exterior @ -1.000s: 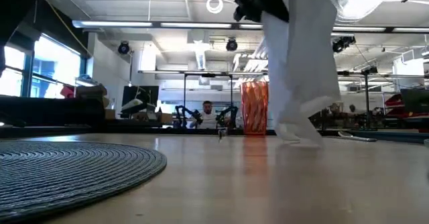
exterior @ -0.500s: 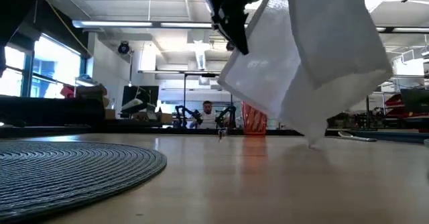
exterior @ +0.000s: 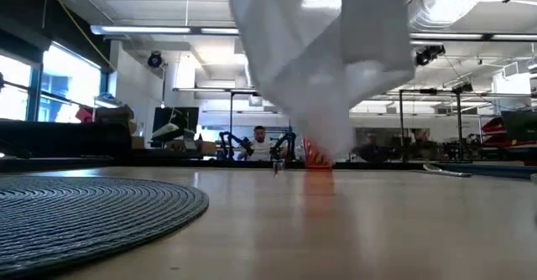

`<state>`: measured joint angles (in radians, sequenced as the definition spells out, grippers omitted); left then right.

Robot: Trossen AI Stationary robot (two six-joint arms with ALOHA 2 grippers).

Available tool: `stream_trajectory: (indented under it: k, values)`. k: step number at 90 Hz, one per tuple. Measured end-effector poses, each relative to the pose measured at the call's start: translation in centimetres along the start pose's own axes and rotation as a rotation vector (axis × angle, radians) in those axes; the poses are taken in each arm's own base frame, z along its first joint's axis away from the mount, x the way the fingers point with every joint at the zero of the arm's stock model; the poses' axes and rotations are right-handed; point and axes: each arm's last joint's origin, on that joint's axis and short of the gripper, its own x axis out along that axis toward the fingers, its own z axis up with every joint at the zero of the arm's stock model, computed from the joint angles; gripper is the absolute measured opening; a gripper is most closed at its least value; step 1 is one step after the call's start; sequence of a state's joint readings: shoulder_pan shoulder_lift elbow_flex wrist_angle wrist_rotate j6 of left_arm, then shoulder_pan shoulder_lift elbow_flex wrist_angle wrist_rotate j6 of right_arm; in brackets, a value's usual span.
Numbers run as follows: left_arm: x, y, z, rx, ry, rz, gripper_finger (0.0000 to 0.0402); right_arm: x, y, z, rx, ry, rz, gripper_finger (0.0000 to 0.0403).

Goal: Set table place
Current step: Fold the white napkin

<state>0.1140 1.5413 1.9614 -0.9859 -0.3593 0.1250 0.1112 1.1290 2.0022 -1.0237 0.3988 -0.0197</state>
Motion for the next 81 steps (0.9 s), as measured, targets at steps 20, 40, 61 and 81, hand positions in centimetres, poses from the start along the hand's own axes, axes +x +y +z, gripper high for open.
stream_trajectory:
  k: [20,40,61,81]
  values:
    - [-2.5,-0.1,-1.4,-0.101,0.079,-0.346,0.0,2.7,2.2,-2.1,0.192,0.291,0.297,0.0]
    - [-6.4,-1.4,-0.8,-0.259,0.05,-0.729,0.0,3.8,5.0,-0.6,0.444,0.304,0.755,0.0]
    - [-10.5,2.1,0.6,-0.319,-0.137,-0.558,0.0,2.9,2.7,1.4,0.48,0.093,0.532,0.0]
    - [-4.7,2.8,-1.5,-0.253,0.091,-0.425,0.0,5.7,0.3,-3.3,0.48,0.436,0.125,0.0]
